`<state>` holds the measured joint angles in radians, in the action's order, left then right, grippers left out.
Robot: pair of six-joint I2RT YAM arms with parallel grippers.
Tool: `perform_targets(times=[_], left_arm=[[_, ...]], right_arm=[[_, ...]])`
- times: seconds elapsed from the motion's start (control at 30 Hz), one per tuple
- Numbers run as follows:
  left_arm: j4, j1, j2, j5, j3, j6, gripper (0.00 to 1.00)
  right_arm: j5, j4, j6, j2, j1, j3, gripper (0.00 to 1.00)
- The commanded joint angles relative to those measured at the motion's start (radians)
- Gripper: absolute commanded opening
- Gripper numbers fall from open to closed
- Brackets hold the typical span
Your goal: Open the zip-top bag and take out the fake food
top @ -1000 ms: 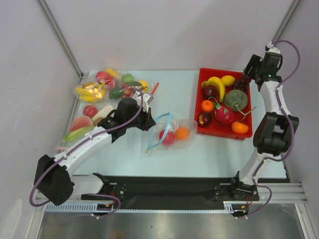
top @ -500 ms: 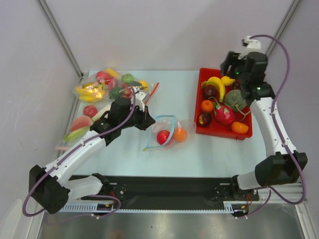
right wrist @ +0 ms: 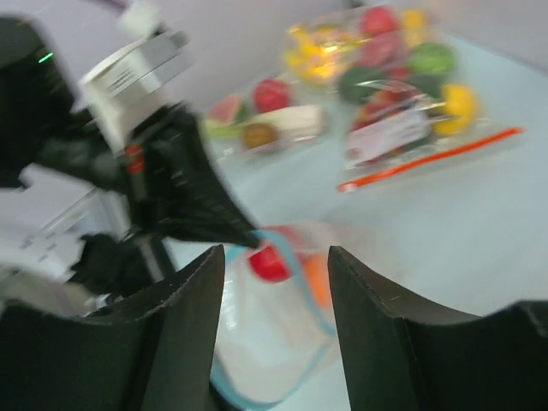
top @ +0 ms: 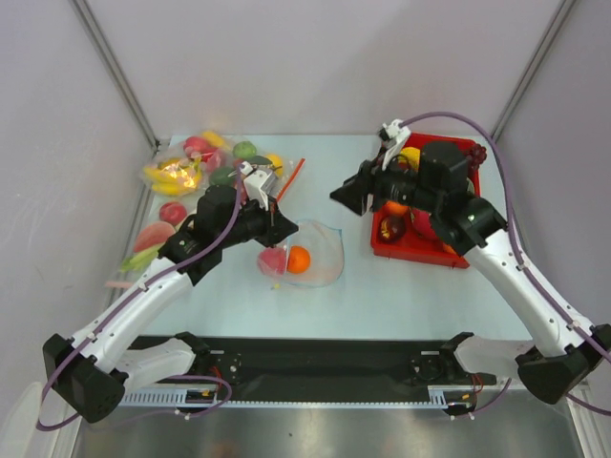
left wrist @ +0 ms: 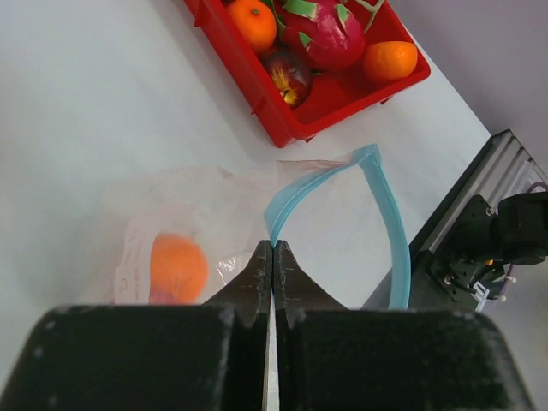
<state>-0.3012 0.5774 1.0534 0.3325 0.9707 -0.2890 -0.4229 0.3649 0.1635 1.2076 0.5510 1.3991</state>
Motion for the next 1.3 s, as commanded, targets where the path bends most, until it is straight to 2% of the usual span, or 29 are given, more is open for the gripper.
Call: perform_targets(times=[0.0, 0.2, 0.37, 0.67, 0.77, 0.87, 0.9, 1.03, 1.27], left_arm=[[0.071, -0.005, -0.007, 0.045, 0.010, -0.038, 0.00], [0.080, -0.005, 0.002, 0.060, 0.005, -0.044, 0.00], [0.080, -0.005, -0.004, 0.071, -0.006, -0.047, 0.00], [0.158, 0.009, 0.016, 0.143, -0.055, -0.076, 0.00], [0.183, 0.010, 0.004, 0.143, -0.076, -0.082, 0.10], [0.186, 0.010, -0.023, 0.096, -0.090, -0.079, 0.35], [0.185, 0.010, -0.030, 0.077, -0.093, -0.076, 0.48], [0.182, 0.009, -0.047, -0.006, -0.110, -0.075, 0.48], [0.122, 0.007, 0.005, -0.297, -0.161, -0.116, 0.52]], right_arm=[[-0.178, 0.005, 0.060, -0.028, 0.098, -0.086, 0.56], [-0.202, -0.151, 0.166, -0.008, 0.259, -0.278, 0.54], [-0.053, -0.204, 0.172, 0.061, 0.303, -0.362, 0.52], [0.203, -0.233, 0.142, 0.205, 0.359, -0.374, 0.54], [0.257, -0.297, 0.163, 0.236, 0.360, -0.431, 0.56], [0.309, -0.356, 0.177, 0.245, 0.362, -0.483, 0.57], [0.323, -0.407, 0.179, 0.244, 0.362, -0.494, 0.58], [0.357, -0.487, 0.176, 0.244, 0.363, -0.542, 0.64], [0.409, -0.532, 0.174, 0.288, 0.363, -0.545, 0.70]])
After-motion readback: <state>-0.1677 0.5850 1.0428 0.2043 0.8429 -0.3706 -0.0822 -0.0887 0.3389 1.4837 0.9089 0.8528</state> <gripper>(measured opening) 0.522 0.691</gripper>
